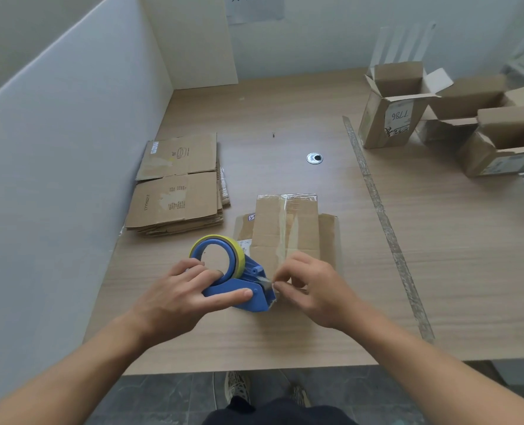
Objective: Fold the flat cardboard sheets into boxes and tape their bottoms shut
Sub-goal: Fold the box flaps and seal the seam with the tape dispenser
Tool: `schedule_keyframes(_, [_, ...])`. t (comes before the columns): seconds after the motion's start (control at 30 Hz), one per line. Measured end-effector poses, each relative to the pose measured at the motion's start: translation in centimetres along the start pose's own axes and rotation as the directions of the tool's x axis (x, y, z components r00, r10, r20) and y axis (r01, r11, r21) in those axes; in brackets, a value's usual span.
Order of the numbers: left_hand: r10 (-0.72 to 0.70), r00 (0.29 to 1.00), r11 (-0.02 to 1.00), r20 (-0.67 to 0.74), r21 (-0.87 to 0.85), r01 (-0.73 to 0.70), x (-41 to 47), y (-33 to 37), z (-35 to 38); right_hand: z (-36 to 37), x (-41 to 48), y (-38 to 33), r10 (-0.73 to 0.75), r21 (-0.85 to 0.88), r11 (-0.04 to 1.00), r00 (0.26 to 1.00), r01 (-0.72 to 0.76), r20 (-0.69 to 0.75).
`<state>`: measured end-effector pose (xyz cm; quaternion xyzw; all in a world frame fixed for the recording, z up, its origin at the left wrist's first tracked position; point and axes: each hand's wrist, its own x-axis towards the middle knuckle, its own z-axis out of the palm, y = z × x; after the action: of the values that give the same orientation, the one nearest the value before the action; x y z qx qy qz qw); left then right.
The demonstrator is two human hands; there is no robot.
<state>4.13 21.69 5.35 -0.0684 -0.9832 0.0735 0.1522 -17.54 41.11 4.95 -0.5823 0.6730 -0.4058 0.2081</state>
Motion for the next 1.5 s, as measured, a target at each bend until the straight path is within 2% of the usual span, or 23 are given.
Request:
schedule_keyframes(0.13, [-0.018, 1.000, 0.997, 0.025, -0.076, 0.020, 0.3, 0.3, 0.1, 0.3, 0.6, 0.2, 0.158, 0.030, 0.987, 0.986, -0.156, -0.058])
schedule_keyframes(0.23, [-0.098, 0.992, 0.975, 0.076, -0.191, 0.110, 0.8, 0.5, 0.1, 0.5, 0.7, 0.7, 0.223, 0.089, 0.972, 0.972, -0.216, -0.079])
schedule_keyframes(0.37, [-0.226, 0.938, 0.889, 0.261, -0.339, 0.308, 2.1, 1.1, -0.3, 1.0, 0.9, 1.7, 0.415, 0.273, 0.886, 0.903, -0.375, -0.110])
schedule_keyframes(0.43, [-0.271, 0.915, 0.844, 0.300, -0.384, 0.375, 2.3, 1.0, -0.3, 0.8, 0.7, 2.3, 0.493, 0.329, 0.838, 0.862, -0.436, -0.115])
schedule_keyframes(0.57, [-0.308, 0.842, 0.735, 0.443, -0.451, 0.506, 3.0, -0.2, -0.6, 1.0, -0.3, 3.0, 0.559, 0.384, 0.775, 0.828, -0.501, -0.048])
schedule_keyframes(0.67, [-0.288, 0.811, 0.788, 0.509, -0.356, 0.503, 1.1, -1.4, -0.8, -1.1, -2.0, 5.5, 0.681, 0.501, 0.689, 0.704, -0.524, -0.202])
schedule_keyframes(0.7, [-0.305, 0.802, 0.786, 0.513, -0.341, 0.517, 0.0, -1.9, -1.1, -2.2, -2.6, 6.1, 0.696, 0.528, 0.675, 0.682, -0.515, -0.225])
schedule_keyframes(0.77, [-0.349, 0.793, 0.735, 0.499, -0.379, 0.562, -1.2, -2.9, -1.9, -3.6, -2.7, 5.9, 0.642, 0.507, 0.706, 0.750, -0.495, -0.160])
schedule_keyframes(0.8, [-0.335, 0.818, 0.763, 0.467, -0.376, 0.527, -1.0, -3.2, -2.2, -3.7, -2.2, 5.4, 0.593, 0.463, 0.742, 0.797, -0.485, -0.116])
schedule_keyframes(0.87, [-0.263, 0.901, 0.894, 0.346, -0.265, 0.362, 0.6, -3.3, -2.8, -2.5, -0.7, 4.3, 0.491, 0.349, 0.831, 0.867, -0.434, -0.091])
schedule_keyframes(0.93, [-0.135, 0.964, 0.977, 0.228, -0.133, 0.168, 2.2, -3.0, -3.0, -1.5, 0.8, 3.1, 0.399, 0.267, 0.895, 0.909, -0.357, -0.122])
schedule_keyframes(1.03, [-0.002, 0.994, 1.000, 0.112, -0.027, 0.005, 3.3, -3.5, -2.9, -0.8, 1.5, 2.3, 0.306, 0.203, 0.939, 0.944, -0.277, -0.126])
schedule_keyframes(1.17, [0.079, 0.996, 0.996, 0.045, 0.025, -0.081, 3.1, -2.7, -2.4, -0.4, 2.0, 2.1, 0.160, 0.100, 0.983, 0.983, -0.151, -0.085])
schedule_keyframes(1.37, [0.095, 0.995, 0.995, -0.033, 0.040, -0.094, 2.8, -1.8, -2.7, -0.5, 2.4, 2.4, -0.036, -0.030, 0.999, 0.997, 0.034, -0.075])
schedule_keyframes(1.43, [0.083, 0.996, 0.996, -0.024, 0.015, -0.082, 2.6, -1.7, -2.7, 0.0, 2.3, 2.3, -0.082, -0.058, 0.995, 0.991, 0.076, -0.106])
schedule_keyframes(1.5, [0.063, 0.998, 0.998, -0.011, -0.017, -0.063, 2.4, -1.5, -2.6, 0.4, 2.2, 2.3, -0.100, -0.092, 0.992, 0.975, 0.083, -0.197])
